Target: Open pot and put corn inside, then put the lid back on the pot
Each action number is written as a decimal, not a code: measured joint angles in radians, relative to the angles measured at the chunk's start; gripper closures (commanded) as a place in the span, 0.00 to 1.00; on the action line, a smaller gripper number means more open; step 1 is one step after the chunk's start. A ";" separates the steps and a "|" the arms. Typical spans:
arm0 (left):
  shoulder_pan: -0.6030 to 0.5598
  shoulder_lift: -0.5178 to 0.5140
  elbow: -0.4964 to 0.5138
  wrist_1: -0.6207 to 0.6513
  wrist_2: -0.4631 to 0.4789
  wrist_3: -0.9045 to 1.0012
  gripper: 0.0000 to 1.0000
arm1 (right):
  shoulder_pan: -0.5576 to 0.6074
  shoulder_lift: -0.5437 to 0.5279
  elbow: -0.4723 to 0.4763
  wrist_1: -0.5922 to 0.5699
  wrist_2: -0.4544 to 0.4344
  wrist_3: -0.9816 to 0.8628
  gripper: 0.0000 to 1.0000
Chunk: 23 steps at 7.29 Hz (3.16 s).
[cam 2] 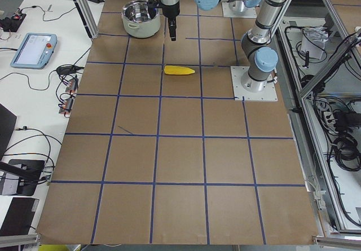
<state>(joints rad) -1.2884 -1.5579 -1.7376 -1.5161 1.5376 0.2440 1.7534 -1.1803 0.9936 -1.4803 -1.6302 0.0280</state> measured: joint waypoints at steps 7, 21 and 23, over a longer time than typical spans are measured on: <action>-0.135 -0.292 -0.429 0.823 -0.013 -0.040 0.13 | -0.058 -0.203 0.080 0.153 0.086 -0.013 0.68; -0.341 -0.246 0.032 0.399 -0.068 -0.412 0.80 | -0.103 -0.479 0.550 -0.068 0.062 -0.041 0.66; -0.437 -0.364 0.210 0.371 -0.091 -0.545 0.80 | -0.100 -0.492 0.571 -0.110 0.050 -0.054 0.66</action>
<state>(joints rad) -1.7254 -1.9217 -1.5281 -1.1448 1.4466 -0.3008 1.6530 -1.6724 1.5647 -1.5899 -1.5806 -0.0260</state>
